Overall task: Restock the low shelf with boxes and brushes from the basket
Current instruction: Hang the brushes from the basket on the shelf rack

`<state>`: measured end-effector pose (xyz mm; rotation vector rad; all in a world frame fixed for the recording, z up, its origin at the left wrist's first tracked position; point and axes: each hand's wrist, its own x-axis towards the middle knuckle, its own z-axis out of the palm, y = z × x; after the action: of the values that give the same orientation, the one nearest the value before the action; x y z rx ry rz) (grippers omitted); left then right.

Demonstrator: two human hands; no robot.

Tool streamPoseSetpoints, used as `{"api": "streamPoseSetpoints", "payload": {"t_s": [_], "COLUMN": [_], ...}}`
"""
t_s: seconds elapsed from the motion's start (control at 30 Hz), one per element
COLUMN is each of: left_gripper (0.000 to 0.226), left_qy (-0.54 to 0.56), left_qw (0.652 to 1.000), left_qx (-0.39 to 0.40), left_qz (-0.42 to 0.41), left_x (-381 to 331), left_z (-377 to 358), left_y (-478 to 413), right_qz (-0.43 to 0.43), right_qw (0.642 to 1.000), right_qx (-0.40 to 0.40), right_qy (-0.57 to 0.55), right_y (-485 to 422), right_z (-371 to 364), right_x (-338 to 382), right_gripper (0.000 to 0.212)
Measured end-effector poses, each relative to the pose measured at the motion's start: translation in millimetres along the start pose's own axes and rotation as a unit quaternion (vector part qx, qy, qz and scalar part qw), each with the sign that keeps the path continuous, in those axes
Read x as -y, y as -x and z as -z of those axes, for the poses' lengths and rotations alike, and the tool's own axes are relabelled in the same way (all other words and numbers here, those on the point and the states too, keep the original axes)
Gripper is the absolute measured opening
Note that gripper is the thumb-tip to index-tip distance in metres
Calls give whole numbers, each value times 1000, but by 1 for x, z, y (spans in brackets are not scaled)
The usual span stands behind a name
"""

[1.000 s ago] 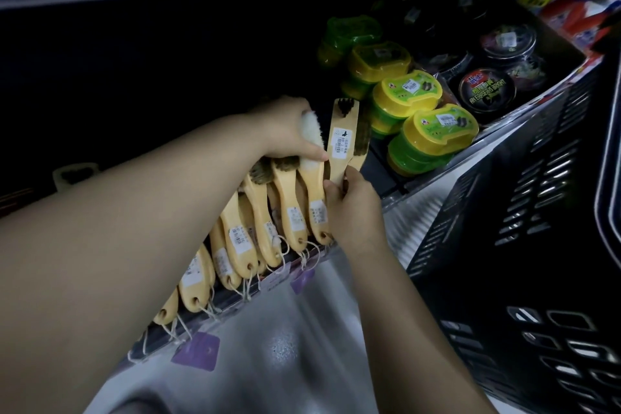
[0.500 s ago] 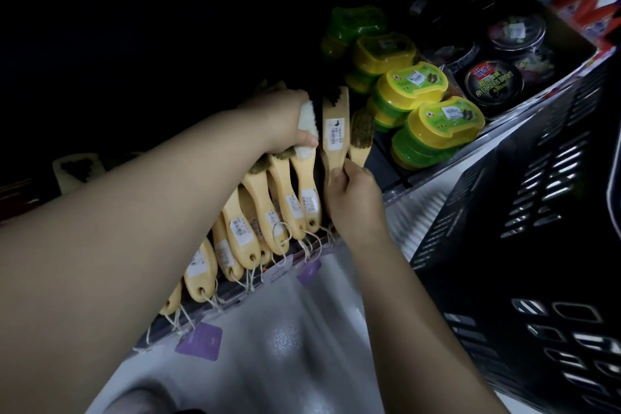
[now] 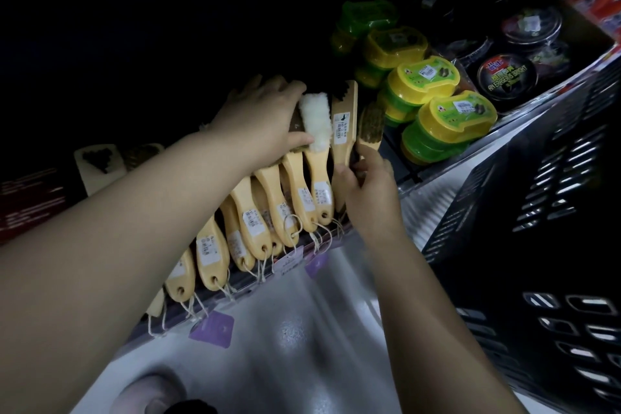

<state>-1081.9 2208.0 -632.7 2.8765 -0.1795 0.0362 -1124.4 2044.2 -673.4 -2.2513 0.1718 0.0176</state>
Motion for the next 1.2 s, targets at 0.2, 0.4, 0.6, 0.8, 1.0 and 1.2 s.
{"api": "streamPoseSetpoints", "payload": {"t_s": [0.2,0.4,0.6,0.8,1.0,1.2], "left_gripper": [72,73,79,66,65,65], "left_qy": [44,43,-17,9,16,14], "left_qw": [998,998,999,999,999,1000], "left_qx": [-12,-27,23,30,29,10], "left_qz": [39,38,34,34,22,2], "left_x": [8,14,19,23,22,27], "left_z": [11,14,1,8,10,22], "left_y": [11,23,34,36,44,69], "right_qz": [-11,81,84,26,7,21], "right_qw": [998,997,991,996,996,999], "right_qx": [-34,16,34,9,-2,-13], "right_qy": [-46,-7,94,80,90,44], "right_y": [5,35,40,35,30,33], "right_z": [4,-4,-23,-32,-33,-15], "right_x": [-9,2,18,24,26,22], "right_gripper": [35,23,36,32,36,29]}}
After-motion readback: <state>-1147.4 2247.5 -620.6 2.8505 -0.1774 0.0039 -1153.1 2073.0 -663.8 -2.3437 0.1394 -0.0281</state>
